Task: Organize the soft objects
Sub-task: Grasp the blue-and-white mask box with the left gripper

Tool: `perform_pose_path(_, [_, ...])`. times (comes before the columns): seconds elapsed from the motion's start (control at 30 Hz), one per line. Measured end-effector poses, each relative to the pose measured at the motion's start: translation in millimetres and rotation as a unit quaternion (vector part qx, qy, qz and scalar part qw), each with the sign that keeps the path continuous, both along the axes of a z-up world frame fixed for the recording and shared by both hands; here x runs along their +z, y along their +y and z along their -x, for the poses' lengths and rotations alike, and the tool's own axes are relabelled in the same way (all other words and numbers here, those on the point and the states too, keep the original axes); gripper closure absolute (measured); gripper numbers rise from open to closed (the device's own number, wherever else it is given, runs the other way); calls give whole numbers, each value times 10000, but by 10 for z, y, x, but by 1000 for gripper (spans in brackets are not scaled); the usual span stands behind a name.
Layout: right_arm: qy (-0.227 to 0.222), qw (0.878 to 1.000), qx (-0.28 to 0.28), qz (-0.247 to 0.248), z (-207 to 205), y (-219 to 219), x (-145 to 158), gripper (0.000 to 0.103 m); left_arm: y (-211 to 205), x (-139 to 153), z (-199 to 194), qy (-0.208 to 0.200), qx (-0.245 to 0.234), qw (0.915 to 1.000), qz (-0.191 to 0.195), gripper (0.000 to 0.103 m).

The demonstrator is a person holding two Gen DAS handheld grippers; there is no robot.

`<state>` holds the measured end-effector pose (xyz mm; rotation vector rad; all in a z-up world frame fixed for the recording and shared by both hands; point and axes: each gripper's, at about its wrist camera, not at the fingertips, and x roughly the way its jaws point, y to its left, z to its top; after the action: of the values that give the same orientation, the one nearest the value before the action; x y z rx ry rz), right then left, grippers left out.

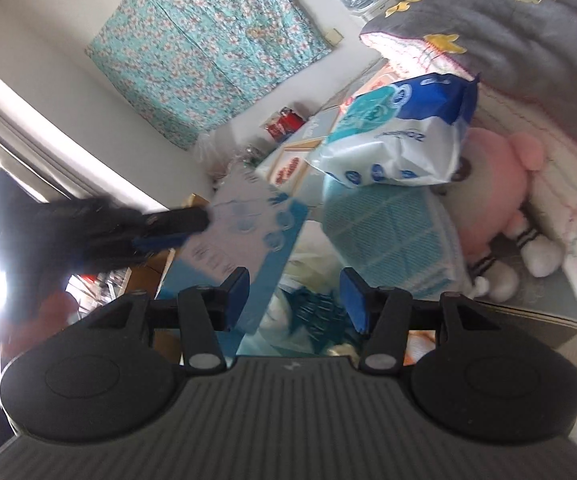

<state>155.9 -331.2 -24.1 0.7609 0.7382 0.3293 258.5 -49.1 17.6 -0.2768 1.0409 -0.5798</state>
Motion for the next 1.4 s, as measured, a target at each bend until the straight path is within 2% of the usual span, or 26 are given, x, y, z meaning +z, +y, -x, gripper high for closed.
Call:
perform_pose_path(0.13, [89,9987,168,-471,-168,121,-87,52,287,22,150,-98,195,9998,4,81])
perform_pose_path(0.27, [396,9944,402,-890,-352,362,-274,52,514,-133,161,100,443,9989,-90,81])
perform_pose_path(0.43, [620,9897,681,-1097,-464,686,-406,56,651,-151,168,95,518,9984,-200,82])
perform_pose_path(0.57, [560,9901,756,-1045,-487,881,-401,62,673,-170,193,72,454,9978,-472,82])
perform_pose_path(0.73, [560,9904,788,-983,-532,1016,-359,69,688,-296,176,331,430,9971,-538,76])
perform_pose_path(0.83, [536,9922,748,-837,-519,1057,-316,73,674,-332,191,331,445,9968,-577,74])
perform_pose_path(0.97, [419,9948,706,-605,-417,1027,-199,74,672,-253,245,253,440,9978,-430,75])
perform_pose_path(1.27, [-58,9980,623,38,-106,1122,364,74,730,90,533,-228,438,9987,-146,77])
perform_pose_path(1.4, [-131,9983,558,121,18,1121,464,74,785,149,645,-409,492,9979,-40,79])
